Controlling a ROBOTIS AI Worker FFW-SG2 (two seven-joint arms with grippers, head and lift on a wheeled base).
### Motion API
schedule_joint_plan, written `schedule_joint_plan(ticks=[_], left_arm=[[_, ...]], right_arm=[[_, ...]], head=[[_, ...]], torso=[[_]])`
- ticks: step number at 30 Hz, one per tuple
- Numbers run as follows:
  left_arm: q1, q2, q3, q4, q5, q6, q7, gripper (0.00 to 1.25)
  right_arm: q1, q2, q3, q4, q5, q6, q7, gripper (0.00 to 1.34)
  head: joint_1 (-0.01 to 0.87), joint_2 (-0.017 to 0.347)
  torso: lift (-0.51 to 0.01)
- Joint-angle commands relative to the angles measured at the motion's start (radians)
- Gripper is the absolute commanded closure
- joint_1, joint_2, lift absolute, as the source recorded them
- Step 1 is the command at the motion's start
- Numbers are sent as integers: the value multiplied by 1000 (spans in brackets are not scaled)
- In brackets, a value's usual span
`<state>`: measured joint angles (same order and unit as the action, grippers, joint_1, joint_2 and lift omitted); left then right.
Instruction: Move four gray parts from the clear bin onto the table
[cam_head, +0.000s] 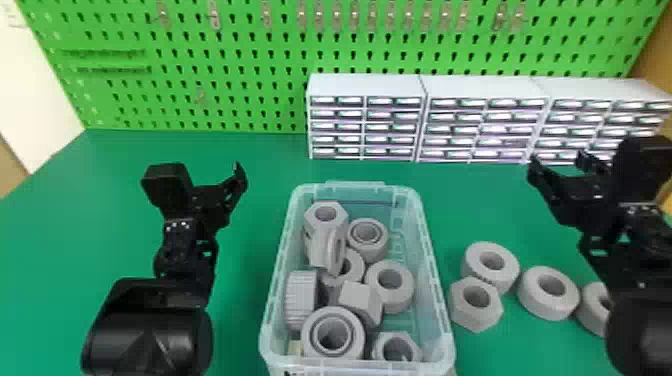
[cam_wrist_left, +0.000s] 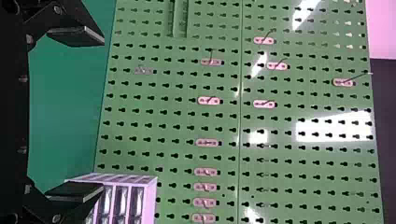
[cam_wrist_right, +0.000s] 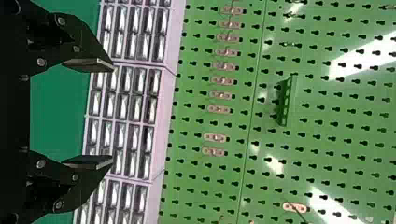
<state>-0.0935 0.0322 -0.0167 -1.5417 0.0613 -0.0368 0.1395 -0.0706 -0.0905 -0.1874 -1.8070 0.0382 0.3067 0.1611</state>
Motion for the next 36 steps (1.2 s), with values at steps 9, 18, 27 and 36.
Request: schedule_joint_plan(ticks=[9,18,27,36], left_arm=[[0,0,-3,0,-2,0,0,180],[0,0,-6,2,-2,0,0,180],[0,0,-8,3,-2,0,0,180],[2,0,-8,3,0,0,0,180]], right_arm=[[0,0,-1,0,-1,0,0,553],[2,2,-3,2,-1,2,0,553],[2,3,-3,3,-3,2,0,553],[2,3,-1,3,-6,2,0,553]], head=[[693,72],[693,72],[693,72],[693,72]], torso=[[-52],[-52],[-52],[-52]])
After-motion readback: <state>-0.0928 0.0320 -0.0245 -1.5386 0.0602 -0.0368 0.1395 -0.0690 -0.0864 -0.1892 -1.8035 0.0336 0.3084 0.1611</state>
